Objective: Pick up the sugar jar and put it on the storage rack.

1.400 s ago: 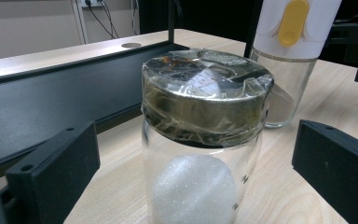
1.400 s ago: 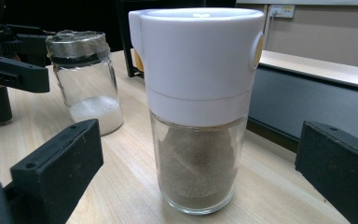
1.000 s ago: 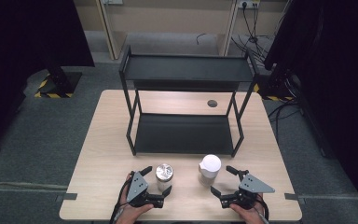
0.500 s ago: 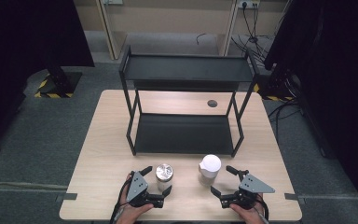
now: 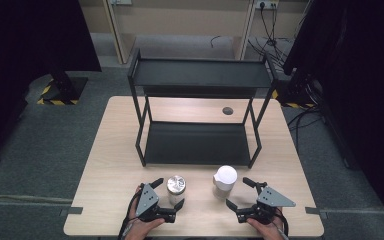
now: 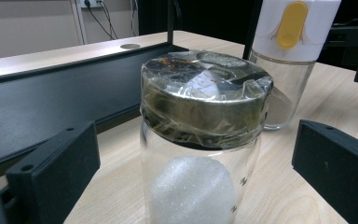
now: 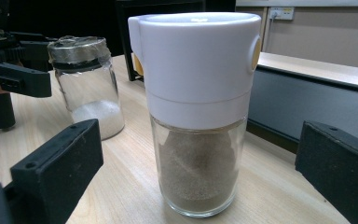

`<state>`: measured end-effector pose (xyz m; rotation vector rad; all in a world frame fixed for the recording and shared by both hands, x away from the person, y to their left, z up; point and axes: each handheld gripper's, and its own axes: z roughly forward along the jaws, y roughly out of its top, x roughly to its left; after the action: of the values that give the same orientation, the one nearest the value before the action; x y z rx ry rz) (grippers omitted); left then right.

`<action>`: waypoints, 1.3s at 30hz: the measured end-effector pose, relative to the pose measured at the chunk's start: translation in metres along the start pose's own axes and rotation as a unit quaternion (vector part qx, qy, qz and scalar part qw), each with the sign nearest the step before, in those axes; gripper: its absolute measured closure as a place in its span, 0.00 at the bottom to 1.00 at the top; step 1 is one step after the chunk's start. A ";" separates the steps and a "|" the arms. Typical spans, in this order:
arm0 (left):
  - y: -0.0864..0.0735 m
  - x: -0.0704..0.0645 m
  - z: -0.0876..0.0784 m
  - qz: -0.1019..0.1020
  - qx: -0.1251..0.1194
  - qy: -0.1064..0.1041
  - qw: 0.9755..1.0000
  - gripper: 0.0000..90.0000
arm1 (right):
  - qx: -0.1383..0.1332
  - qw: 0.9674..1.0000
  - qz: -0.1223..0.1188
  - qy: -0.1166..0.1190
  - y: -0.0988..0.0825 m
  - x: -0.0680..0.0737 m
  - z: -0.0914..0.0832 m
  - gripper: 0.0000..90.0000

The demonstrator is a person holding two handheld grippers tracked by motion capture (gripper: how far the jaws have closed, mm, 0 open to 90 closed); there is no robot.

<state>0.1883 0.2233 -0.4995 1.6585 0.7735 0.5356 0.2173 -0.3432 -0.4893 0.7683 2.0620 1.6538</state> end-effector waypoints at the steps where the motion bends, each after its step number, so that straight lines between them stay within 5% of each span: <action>1: 0.000 0.000 0.000 0.000 0.000 0.000 1.000 0.00 | 0.000 1.000 0.000 0.000 0.000 0.000 0.000 0.01; 27: 0.000 0.000 0.006 -0.011 0.000 -0.006 1.000 0.01 | -0.002 1.000 0.003 0.002 -0.001 -0.001 0.000 0.01; 39: 0.003 -0.005 0.013 0.005 0.005 -0.002 1.000 0.05 | -0.003 1.000 0.007 0.002 -0.002 -0.001 0.001 0.01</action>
<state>0.1950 0.2106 -0.4991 1.6732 0.7649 0.5360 0.2183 -0.3438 -0.4910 0.7794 2.0580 1.6707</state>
